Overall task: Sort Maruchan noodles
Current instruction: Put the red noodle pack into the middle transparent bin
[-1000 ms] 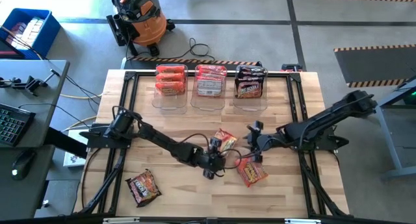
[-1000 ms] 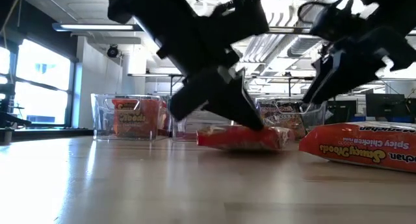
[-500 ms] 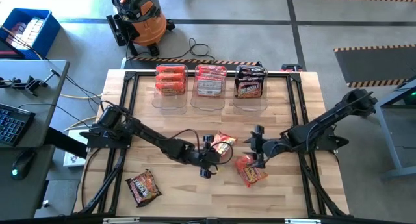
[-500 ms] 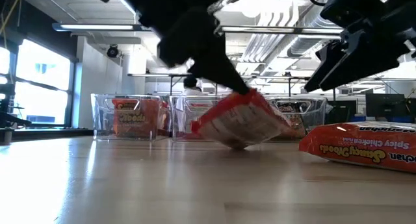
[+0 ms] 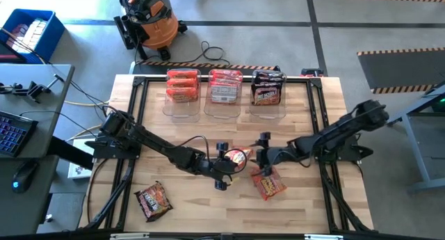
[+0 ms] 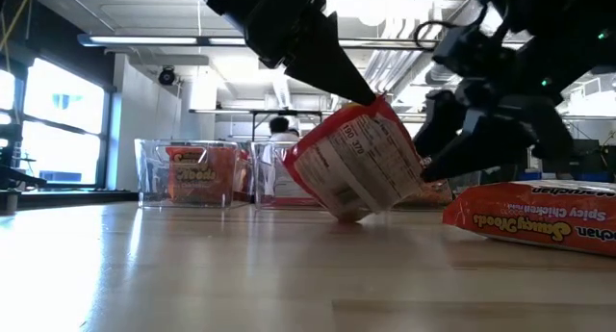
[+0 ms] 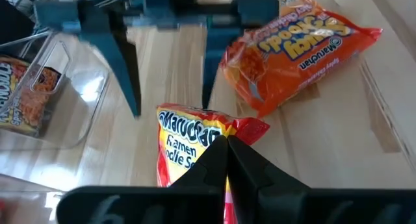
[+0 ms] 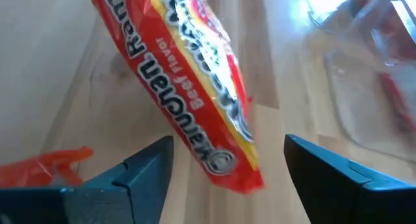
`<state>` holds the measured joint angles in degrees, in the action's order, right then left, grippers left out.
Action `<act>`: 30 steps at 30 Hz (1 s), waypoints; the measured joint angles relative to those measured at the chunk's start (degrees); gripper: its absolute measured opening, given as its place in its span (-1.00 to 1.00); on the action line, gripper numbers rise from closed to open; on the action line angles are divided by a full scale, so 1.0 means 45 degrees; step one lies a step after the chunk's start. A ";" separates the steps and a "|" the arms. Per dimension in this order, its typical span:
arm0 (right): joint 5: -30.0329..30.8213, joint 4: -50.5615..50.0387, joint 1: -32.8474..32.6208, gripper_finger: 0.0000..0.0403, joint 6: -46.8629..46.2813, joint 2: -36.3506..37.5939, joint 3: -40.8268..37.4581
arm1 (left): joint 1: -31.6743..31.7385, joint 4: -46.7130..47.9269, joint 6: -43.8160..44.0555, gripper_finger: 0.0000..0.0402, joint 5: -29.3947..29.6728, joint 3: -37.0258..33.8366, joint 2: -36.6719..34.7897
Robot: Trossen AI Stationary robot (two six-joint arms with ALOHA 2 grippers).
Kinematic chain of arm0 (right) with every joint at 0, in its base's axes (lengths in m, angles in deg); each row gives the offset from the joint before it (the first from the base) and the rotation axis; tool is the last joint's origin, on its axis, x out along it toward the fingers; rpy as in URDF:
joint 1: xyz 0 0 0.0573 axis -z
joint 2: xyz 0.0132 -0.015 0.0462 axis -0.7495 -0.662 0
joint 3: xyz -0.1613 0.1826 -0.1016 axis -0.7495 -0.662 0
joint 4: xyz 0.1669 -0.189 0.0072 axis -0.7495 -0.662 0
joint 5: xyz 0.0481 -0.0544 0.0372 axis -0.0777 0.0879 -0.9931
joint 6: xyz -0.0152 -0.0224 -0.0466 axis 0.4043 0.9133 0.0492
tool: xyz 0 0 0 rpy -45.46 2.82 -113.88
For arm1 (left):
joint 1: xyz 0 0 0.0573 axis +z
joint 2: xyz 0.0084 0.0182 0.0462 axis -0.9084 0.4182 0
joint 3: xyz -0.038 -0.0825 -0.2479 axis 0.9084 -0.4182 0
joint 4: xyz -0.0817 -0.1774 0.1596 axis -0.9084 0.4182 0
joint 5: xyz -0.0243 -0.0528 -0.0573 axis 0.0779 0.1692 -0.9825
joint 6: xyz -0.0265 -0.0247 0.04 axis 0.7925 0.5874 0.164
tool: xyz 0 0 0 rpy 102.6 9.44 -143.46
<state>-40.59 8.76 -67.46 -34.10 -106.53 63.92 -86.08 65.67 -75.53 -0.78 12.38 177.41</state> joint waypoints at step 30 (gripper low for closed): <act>-0.3595 0.3001 0.1155 -0.60 -0.0149 -0.2040 0.0000 | -0.0243 0.0471 0.0349 -1.00 0.0705 0.0010 -0.0537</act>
<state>-56.77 22.26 -62.26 -34.77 -115.71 63.92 -87.17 67.79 -73.96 2.40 12.43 175.00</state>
